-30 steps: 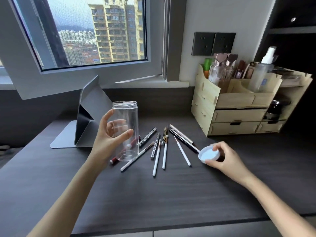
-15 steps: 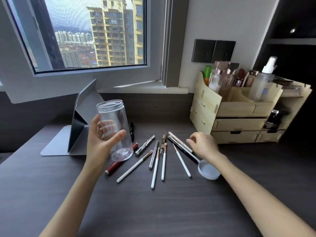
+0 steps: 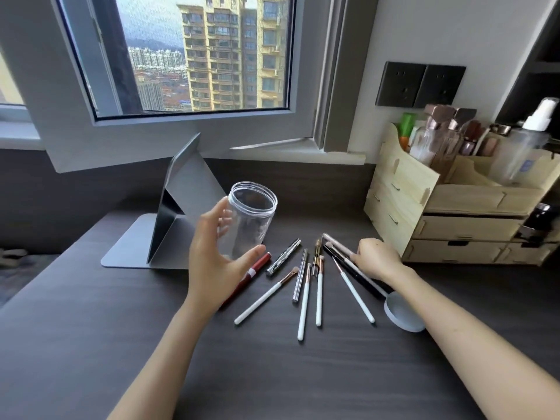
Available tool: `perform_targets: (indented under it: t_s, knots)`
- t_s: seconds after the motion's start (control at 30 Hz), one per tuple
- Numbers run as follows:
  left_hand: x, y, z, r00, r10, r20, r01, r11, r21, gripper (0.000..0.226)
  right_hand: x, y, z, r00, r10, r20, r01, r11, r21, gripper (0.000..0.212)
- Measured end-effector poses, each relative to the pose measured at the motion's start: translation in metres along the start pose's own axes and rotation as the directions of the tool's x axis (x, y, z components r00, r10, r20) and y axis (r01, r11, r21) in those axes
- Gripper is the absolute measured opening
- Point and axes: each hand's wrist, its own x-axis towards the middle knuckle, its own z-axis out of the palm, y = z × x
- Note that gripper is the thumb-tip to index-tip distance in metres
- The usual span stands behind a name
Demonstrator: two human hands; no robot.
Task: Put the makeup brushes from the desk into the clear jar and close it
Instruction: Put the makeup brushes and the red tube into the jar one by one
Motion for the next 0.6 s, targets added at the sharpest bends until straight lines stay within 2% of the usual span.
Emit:
perform_targets:
  t_s: [0.07,0.13,0.2,0.27,0.33,0.43,0.53,0.6]
  knots:
    - [-0.003,0.003,-0.002,0.999,0.05,0.004,-0.05,0.989,0.139,0.083,-0.001,-0.002,-0.002,0.998,0.061,-0.036,-0.057,0.994,0.098,0.023]
    - [-0.007,0.008,-0.005,0.994,0.107,-0.021,-0.098,0.962,0.253,0.08,-0.005,-0.001,-0.013,0.982,0.125,-0.141,-0.067,0.931,0.36,0.019]
    - [-0.009,0.011,-0.007,0.983,0.178,-0.037,-0.156,0.932,0.326,0.077,-0.02,-0.002,-0.034,0.96,0.101,-0.261,0.096,0.759,0.645,0.013]
    - [-0.009,0.011,-0.006,0.972,0.234,-0.028,-0.205,0.901,0.382,0.075,-0.052,-0.003,-0.059,0.929,0.003,-0.369,0.305,0.558,0.772,0.015]
    - [-0.009,0.009,-0.003,0.965,0.26,0.004,-0.237,0.871,0.43,0.073,-0.088,-0.01,-0.079,0.89,-0.13,-0.437,0.439,0.505,0.743,0.01]
    - [-0.01,0.005,0.002,0.955,0.276,0.108,-0.295,0.843,0.45,0.072,-0.112,-0.026,-0.088,0.815,-0.282,-0.506,0.563,0.591,0.578,0.005]
    - [-0.014,0.005,0.006,0.931,0.293,0.218,-0.361,0.832,0.422,0.065,-0.11,-0.053,-0.077,0.75,-0.394,-0.531,0.631,0.668,0.394,0.021]
    - [-0.016,0.006,0.007,0.929,0.292,0.226,-0.362,0.846,0.392,0.064,-0.105,-0.069,-0.068,0.738,-0.431,-0.52,0.631,0.713,0.306,0.036]
